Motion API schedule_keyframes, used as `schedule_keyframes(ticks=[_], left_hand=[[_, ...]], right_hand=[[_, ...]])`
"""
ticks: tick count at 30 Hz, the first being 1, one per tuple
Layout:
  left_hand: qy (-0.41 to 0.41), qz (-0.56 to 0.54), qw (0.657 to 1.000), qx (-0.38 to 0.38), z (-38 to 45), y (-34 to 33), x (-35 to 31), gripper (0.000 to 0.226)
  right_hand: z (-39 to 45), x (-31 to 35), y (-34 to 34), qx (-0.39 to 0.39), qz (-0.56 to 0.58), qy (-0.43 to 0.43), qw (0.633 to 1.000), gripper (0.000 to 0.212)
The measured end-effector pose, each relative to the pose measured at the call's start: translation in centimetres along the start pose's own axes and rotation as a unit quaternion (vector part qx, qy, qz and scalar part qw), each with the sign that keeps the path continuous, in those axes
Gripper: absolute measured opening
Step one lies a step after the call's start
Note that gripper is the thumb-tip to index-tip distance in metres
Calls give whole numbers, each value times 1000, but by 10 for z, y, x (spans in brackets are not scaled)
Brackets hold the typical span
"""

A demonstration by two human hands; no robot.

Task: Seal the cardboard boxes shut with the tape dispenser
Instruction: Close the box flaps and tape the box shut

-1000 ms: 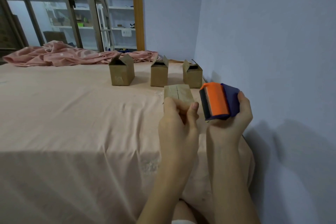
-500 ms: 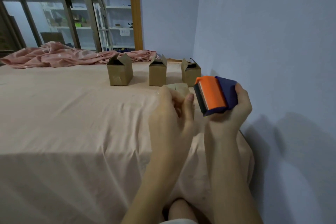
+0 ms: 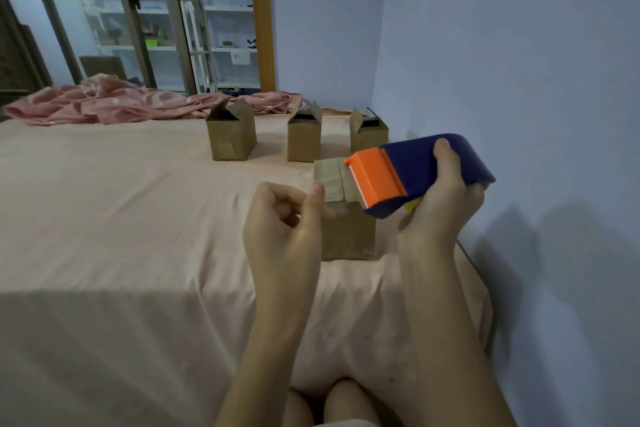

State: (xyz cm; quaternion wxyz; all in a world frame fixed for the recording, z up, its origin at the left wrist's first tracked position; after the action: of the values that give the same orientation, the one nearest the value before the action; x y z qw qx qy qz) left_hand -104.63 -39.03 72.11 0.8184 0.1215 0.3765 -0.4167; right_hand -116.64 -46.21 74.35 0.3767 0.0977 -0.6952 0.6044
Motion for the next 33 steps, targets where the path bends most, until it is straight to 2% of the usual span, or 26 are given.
schedule_keyframes(ticks=[2, 7, 9, 12, 13, 17, 19, 24, 29, 33], left_hand=[[62, -20, 998, 4, 11, -2, 9, 25], [18, 35, 999, 4, 22, -10, 23, 29], [71, 12, 997, 0, 27, -17, 34, 29], [184, -24, 983, -6, 42, -22, 53, 28], [177, -12, 984, -4, 44, -21, 56, 28], [-7, 75, 997, -6, 28, -11, 53, 28], [-21, 78, 996, -29, 21, -8, 54, 29], [115, 38, 992, -23, 29, -14, 68, 29], [141, 34, 989, -7, 33, -15, 76, 31], [150, 44, 988, 9, 34, -17, 81, 33]], right_hand=[[-6, -2, 2, 3, -51, 56, 997, 29], [-13, -2, 2, 18, -62, 135, 989, 28], [-16, -4, 2, 9, -67, 160, 985, 30], [-17, -16, 6, 7, -97, 152, 984, 41], [-17, -20, 8, 2, -100, 139, 985, 41], [-3, -18, 0, -37, -100, 133, 985, 30], [5, -15, -9, -24, -121, 144, 982, 30], [10, -20, -19, 30, -282, 215, 935, 34], [14, -20, -32, 52, -396, 258, 880, 49], [15, -21, -35, 63, -455, 272, 846, 51]])
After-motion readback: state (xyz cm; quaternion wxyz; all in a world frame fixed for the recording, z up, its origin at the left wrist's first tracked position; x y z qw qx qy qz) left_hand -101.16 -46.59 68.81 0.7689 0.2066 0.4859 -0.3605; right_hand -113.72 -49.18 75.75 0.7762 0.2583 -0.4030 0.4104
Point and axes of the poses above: each hand's wrist, its own z-axis towards the middle knuckle, its own y-axis out of the back of the hand, x = y × z, the point moved 1 cm from there along z, towards the middle knuckle, and after that the axes turned 8 degrees about -y, right-handed, at the moved point
